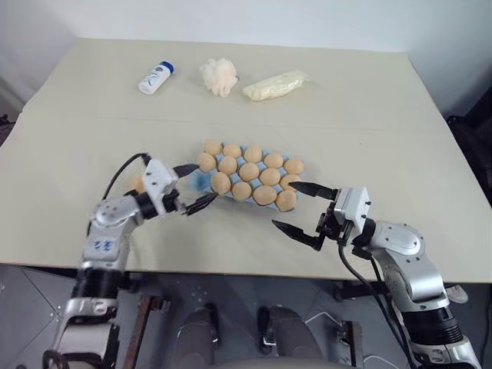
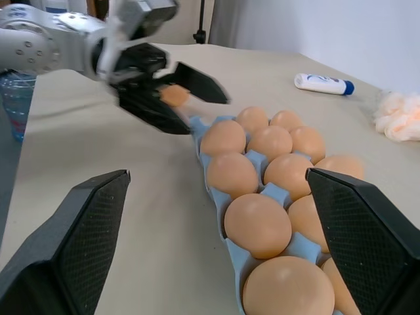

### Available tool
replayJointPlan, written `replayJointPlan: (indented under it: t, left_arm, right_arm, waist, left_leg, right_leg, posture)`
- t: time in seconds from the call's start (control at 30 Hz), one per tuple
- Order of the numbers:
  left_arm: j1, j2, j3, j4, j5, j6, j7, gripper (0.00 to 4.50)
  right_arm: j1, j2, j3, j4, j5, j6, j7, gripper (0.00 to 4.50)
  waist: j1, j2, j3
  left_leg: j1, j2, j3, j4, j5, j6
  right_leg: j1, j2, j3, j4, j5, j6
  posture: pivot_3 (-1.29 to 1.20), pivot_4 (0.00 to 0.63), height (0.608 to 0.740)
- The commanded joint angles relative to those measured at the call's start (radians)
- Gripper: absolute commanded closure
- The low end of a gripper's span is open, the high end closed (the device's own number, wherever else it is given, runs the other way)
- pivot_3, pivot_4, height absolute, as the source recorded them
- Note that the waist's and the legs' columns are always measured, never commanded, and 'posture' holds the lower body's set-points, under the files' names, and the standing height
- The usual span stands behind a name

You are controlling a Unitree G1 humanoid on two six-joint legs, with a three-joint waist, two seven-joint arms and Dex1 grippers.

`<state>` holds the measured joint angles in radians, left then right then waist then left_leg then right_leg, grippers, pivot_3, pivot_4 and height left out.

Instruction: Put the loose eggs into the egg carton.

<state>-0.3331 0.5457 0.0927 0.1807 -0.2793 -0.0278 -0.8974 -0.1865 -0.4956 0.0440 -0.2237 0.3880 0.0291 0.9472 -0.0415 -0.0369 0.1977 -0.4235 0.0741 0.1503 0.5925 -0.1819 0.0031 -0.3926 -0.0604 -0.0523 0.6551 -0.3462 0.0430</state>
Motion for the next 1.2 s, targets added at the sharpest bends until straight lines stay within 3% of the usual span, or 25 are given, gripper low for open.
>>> replayJointPlan:
  t: [0.03, 0.17, 0.33, 0.57, 0.7, 0.8, 0.93, 1.0, 1.2]
  left_arm:
    - [0.095, 0.058, 0.086, -0.117, -0.052, -0.014, -0.021, 0.06]
    - [0.262, 0.068, 0.170, -0.232, -0.087, -0.006, 0.008, 0.06]
    - [0.470, -0.030, 0.287, -0.376, -0.131, 0.041, 0.168, 0.06]
    - [0.664, -0.106, 0.454, -0.347, -0.152, 0.061, 0.303, 0.06]
    - [0.608, -0.090, 0.467, -0.295, -0.147, 0.043, 0.325, 0.06]
    - [0.545, -0.079, 0.447, -0.257, -0.122, 0.037, 0.341, 0.06]
    - [0.430, -0.068, 0.418, -0.197, -0.112, 0.055, 0.362, 0.06]
    - [0.369, -0.059, 0.398, -0.154, -0.094, 0.048, 0.370, 0.06]
    - [0.172, -0.044, 0.325, -0.001, -0.047, 0.041, 0.388, 0.06]
  right_arm:
    - [-0.018, -0.007, -0.002, 0.002, 0.024, -0.003, 0.031, 0.00]
    - [-0.040, 0.003, 0.007, 0.029, 0.027, -0.006, 0.054, 0.00]
    - [-0.075, 0.030, 0.031, 0.067, 0.022, -0.032, 0.078, 0.00]
    - [-0.101, 0.041, 0.053, 0.100, 0.017, -0.057, 0.125, 0.00]
    - [-0.107, 0.045, 0.053, 0.109, 0.016, -0.057, 0.133, 0.00]
    - [-0.111, 0.044, 0.052, 0.117, 0.015, -0.060, 0.134, 0.00]
    - [-0.112, 0.039, 0.046, 0.122, 0.011, -0.062, 0.127, 0.00]
    - [-0.111, 0.037, 0.044, 0.122, 0.008, -0.062, 0.124, 0.00]
    - [-0.096, 0.033, 0.041, 0.098, 0.008, -0.049, 0.109, 0.00]
  waist:
    - [0.000, 0.000, 0.000]
    - [0.004, 0.000, 0.000]
    - [-0.004, 0.000, 0.000]
    - [-0.016, 0.000, 0.000]
    - [-0.008, 0.000, 0.000]
    - [-0.005, 0.000, 0.000]
    - [-0.009, -0.001, -0.001]
    - [-0.010, -0.001, -0.001]
    - [-0.012, -0.001, -0.001]
  left_leg:
    - [0.000, 0.000, 0.000, 0.000, 0.000, 0.000]
    - [0.000, 0.000, -0.001, 0.000, -0.002, -0.003]
    - [0.000, -0.001, 0.000, -0.002, -0.003, -0.002]
    - [0.000, 0.000, -0.001, -0.003, -0.004, -0.002]
    - [-0.001, 0.000, -0.002, -0.003, -0.004, -0.002]
    - [-0.001, 0.000, -0.003, -0.003, -0.005, -0.002]
    - [-0.002, -0.001, 0.000, -0.003, -0.005, -0.001]
    - [-0.003, -0.001, 0.000, -0.004, -0.005, -0.001]
    - [-0.002, 0.000, 0.000, -0.005, -0.004, -0.002]
  right_leg:
    - [0.000, 0.000, 0.000, 0.000, 0.000, 0.000]
    - [0.000, -0.001, 0.000, -0.001, 0.000, -0.001]
    - [0.001, -0.003, 0.001, -0.004, 0.000, -0.001]
    - [0.001, -0.002, 0.000, -0.006, -0.001, -0.002]
    - [0.000, -0.002, -0.002, -0.008, -0.002, -0.004]
    - [0.001, -0.002, -0.002, -0.012, -0.007, -0.015]
    - [0.002, -0.003, 0.000, -0.014, -0.003, -0.010]
    - [0.001, -0.002, 0.000, -0.013, 0.003, 0.002]
    - [0.000, -0.001, -0.001, -0.010, 0.002, 0.001]
  posture:
    - [0.00, 0.150, 0.740]
    - [0.00, 0.150, 0.740]
    - [0.00, 0.150, 0.740]
    - [0.00, 0.150, 0.740]
    - [0.00, 0.150, 0.740]
    - [0.00, 0.150, 0.740]
    - [0.00, 0.150, 0.740]
    - [0.00, 0.150, 0.740]
    - [0.00, 0.150, 0.740]
